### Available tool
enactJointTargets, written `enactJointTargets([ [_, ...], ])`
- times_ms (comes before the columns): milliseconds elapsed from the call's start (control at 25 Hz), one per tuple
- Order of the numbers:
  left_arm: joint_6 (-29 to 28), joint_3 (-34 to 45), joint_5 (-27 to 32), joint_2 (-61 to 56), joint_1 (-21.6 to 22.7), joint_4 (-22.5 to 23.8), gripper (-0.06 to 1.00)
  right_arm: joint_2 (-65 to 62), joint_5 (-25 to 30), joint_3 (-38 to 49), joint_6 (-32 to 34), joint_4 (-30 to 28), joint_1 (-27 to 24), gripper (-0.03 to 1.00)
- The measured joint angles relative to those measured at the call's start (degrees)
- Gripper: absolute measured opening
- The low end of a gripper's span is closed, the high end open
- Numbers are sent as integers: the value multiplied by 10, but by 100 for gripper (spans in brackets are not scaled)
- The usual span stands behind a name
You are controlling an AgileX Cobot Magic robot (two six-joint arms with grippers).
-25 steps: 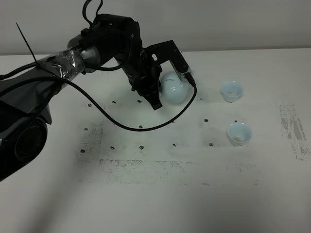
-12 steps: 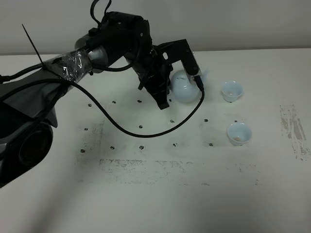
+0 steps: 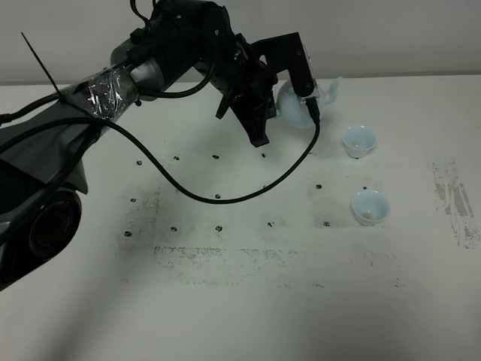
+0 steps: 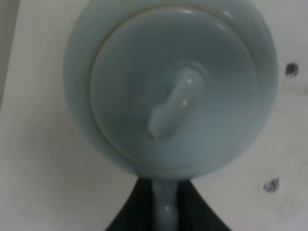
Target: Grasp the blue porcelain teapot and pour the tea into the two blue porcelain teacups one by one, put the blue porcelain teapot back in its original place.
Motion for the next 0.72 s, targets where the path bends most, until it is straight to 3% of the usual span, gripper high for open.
enactJointTargets([
  [120, 14, -1, -16, 0, 0, -23, 7, 0, 0, 0, 0, 0, 0, 46],
  [480, 65, -2, -31, 24, -3, -10, 7, 0, 0, 0, 0, 0, 0, 46],
  [720, 77, -2, -97, 37, -4, 10, 7, 0, 0, 0, 0, 0, 0, 46],
])
